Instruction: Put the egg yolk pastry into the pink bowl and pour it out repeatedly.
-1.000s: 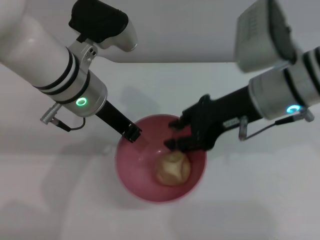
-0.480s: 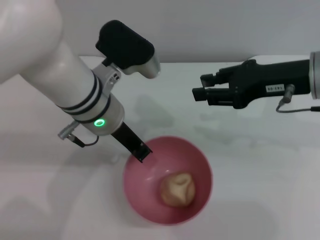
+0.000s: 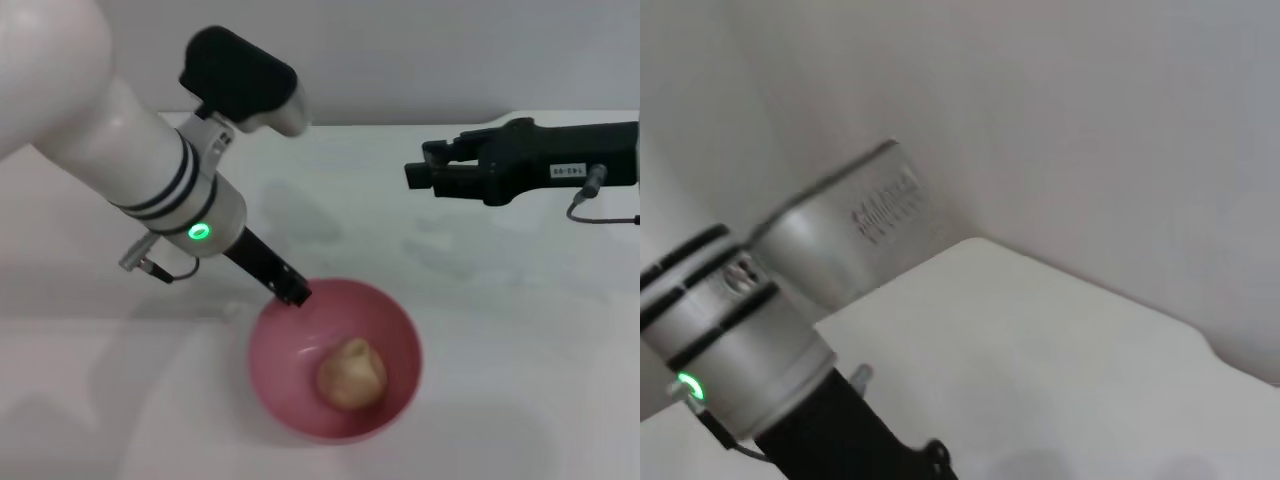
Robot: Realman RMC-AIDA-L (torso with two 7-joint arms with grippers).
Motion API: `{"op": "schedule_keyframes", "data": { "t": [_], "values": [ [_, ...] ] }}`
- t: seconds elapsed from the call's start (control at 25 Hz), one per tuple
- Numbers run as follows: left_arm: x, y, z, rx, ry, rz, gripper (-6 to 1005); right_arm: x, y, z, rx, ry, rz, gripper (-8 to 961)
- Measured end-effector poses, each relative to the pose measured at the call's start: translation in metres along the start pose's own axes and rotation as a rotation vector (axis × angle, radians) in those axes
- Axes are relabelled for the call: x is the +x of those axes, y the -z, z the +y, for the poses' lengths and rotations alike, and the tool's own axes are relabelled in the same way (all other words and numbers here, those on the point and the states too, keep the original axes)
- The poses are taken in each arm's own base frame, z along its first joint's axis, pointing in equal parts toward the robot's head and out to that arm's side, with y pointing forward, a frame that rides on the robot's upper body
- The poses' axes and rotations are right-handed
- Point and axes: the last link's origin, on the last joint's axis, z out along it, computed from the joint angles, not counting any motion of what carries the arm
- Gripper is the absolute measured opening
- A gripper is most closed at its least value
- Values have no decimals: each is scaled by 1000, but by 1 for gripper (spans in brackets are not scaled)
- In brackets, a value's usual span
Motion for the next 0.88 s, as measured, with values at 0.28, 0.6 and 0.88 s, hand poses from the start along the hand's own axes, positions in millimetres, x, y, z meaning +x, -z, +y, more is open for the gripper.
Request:
{"op": "schedule_keyframes", "data": {
  "t": [0.28,0.6,0.88],
  "values": [
    [4,25,-35,1,127,175,489,14,7,-18,78,-97,-50,398],
    [-18,58,-73,-228,303,620,681,34,28,-31,87,-219,-332,397],
    [-90,87,-115,-300,513,1210,770,72,56,-42,198,-329,-790,396]
  ]
}}
